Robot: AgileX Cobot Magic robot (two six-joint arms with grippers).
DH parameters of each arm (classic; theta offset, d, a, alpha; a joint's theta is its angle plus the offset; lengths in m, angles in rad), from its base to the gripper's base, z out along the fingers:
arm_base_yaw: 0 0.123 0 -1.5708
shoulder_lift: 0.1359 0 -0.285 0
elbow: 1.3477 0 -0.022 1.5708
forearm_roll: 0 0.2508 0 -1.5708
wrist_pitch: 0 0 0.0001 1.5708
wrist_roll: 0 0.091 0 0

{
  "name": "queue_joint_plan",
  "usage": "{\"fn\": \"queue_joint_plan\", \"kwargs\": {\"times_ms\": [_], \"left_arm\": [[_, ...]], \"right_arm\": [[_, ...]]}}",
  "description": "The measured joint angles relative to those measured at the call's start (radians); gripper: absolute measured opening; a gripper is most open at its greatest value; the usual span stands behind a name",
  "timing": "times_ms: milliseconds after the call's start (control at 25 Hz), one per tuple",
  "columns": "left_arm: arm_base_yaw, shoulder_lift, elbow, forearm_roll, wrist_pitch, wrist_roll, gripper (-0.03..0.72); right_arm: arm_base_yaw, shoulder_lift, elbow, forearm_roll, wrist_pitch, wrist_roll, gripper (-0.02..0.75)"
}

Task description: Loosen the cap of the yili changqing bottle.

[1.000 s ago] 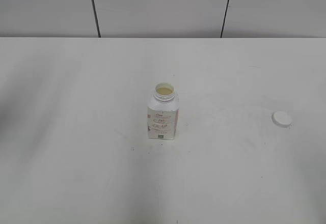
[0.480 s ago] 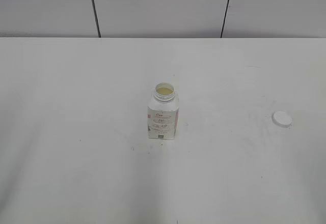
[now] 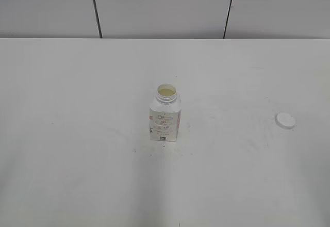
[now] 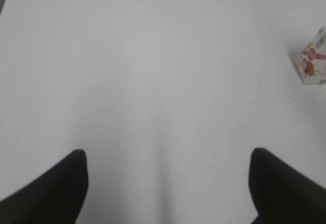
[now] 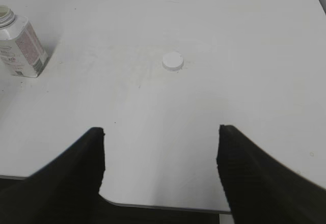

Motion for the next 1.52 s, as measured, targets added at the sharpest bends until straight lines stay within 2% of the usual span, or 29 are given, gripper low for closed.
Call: {"fn": "queue_joint_plan", "kwargs": {"times_ms": [160, 360, 480, 1320, 1520], "left_arm": [[0.012, -0.087, 0.003, -0.004, 0.008, 0.0, 0.587], [0.091, -0.134, 0.007, -0.052, 0.011, 0.006, 0.587], [0.118, -0.134, 0.009, -0.098, 0.01, 0.05, 0.587], [0.113, -0.134, 0.01, -0.119, 0.01, 0.075, 0.585], [0.064, -0.134, 0.01, -0.119, 0.01, 0.075, 0.585]], "right_arm": [[0.0, 0.0, 0.0, 0.0, 0.0, 0.0, 0.545], [0.0, 0.0, 0.0, 0.001, 0.0, 0.0, 0.545], [0.0, 0.0, 0.0, 0.001, 0.0, 0.0, 0.545], [0.0, 0.0, 0.0, 0.001, 0.0, 0.0, 0.545], [0.0, 0.0, 0.0, 0.001, 0.0, 0.0, 0.545]]}}
